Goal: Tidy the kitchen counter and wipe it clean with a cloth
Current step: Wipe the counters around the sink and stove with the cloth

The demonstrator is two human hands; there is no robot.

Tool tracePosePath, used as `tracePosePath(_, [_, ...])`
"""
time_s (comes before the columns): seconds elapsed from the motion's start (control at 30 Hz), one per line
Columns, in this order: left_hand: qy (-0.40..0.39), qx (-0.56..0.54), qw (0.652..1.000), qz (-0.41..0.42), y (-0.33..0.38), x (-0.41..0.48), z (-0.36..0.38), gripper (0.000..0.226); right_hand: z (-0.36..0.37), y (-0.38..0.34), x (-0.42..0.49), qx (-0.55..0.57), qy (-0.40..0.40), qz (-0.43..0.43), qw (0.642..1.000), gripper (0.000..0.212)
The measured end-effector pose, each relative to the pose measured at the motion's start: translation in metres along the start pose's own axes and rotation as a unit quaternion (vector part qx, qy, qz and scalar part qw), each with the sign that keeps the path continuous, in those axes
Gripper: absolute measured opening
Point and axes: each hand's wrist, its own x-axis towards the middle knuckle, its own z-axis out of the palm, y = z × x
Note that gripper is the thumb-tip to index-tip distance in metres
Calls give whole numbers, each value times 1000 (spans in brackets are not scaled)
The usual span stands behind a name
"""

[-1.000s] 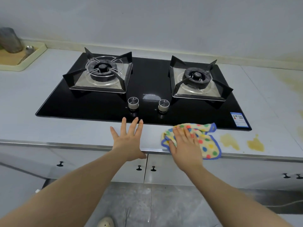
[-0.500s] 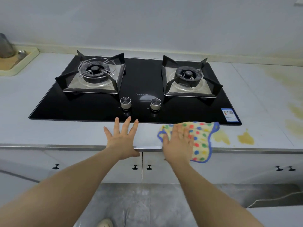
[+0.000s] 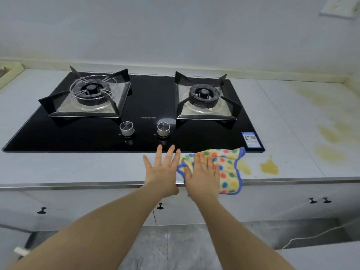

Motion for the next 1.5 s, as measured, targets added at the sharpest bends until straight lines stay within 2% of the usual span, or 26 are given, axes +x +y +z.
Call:
tracePosePath(0.17, [19, -5, 1000, -9, -1, -1, 3, 111, -7, 43, 5, -36, -7, -104, 994, 58])
tracePosePath(0.3, [16, -1, 1000, -13, 3, 0, 1, 110, -17, 72, 12, -57, -2, -64, 996, 58])
tracePosePath(0.4, [17, 1, 1000, -17, 2, 1, 3, 110, -8, 39, 6, -28, 8, -24, 999, 59])
tracePosePath(0.53, [20, 4, 1000, -19, 2, 2, 5, 108, 8, 6, 1, -27, -9, -130, 991, 87])
tracePosePath(0.63, [22, 2, 1000, -13, 1, 1, 6, 109, 3, 36, 13, -44, -5, -159, 986, 82])
tracePosePath(0.67, [24, 0, 1000, -13, 1, 0, 6, 109, 1, 45, 13, -47, 3, -142, 989, 82])
tracePosePath(0.73, [28, -1, 1000, -9, 1, -1, 4, 109, -2, 46, 9, -49, 5, -72, 996, 68])
tracePosePath(0.83, [31, -14, 999, -2, 1, -1, 3, 108, 2, 10, 4, -24, 8, 20, 999, 60])
tracePosePath(0.93, [25, -8, 1000, 9, -2, -2, 3, 107, 7, -8, 2, -16, -2, -8, 1000, 60])
tracePosePath(1.03, [26, -13, 999, 16, -5, -1, 4, 105, -1, 27, 1, -43, -19, -53, 998, 60])
tracePosePath(1.17, [23, -11, 999, 23, -6, -2, 3, 104, -16, 54, 3, 15, 12, 94, 995, 58])
tracePosePath(1.23, [26, -4, 999, 22, -5, -1, 3, 103, -13, 33, 6, 20, 10, 110, 994, 59])
tracePosePath(1.33, [21, 9, 1000, 13, -3, -2, 3, 105, -4, 17, 4, -6, 0, 23, 1000, 59])
tracePosePath(1.5, [9, 19, 1000, 18, 16, 2, -1, 102, -16, 62, 11, -36, -20, -89, 995, 58])
